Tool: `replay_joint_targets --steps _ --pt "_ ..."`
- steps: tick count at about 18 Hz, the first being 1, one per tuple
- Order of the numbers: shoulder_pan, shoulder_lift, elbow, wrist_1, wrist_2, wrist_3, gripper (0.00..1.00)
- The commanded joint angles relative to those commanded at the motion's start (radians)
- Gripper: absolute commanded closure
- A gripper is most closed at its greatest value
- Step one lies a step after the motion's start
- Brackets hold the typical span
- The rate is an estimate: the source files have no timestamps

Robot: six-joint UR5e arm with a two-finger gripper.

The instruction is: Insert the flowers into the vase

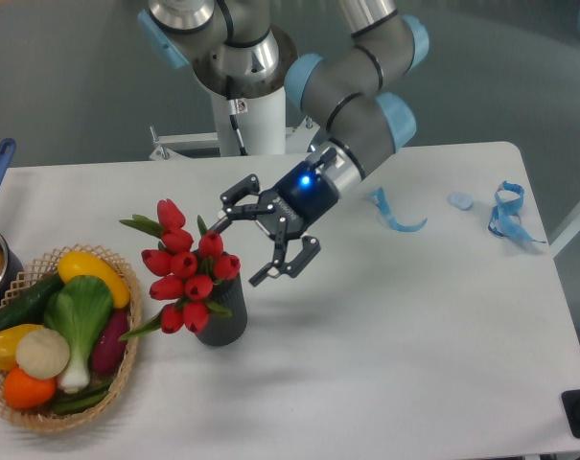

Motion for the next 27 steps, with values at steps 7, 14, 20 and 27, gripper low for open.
replay_joint_targets --steps 7,14,20,27 --pt "0.153 0.064 0.118 0.000 0.156 0.003 0.00" --pt "0.275 0.078 0.308 -0.014 0.257 -0.080 0.00" --pt "0.259 0.144 0.325 -0.060 0.629 0.021 0.00" --pt "0.292 0.201 0.269 -0.195 0.824 0.461 0.00"
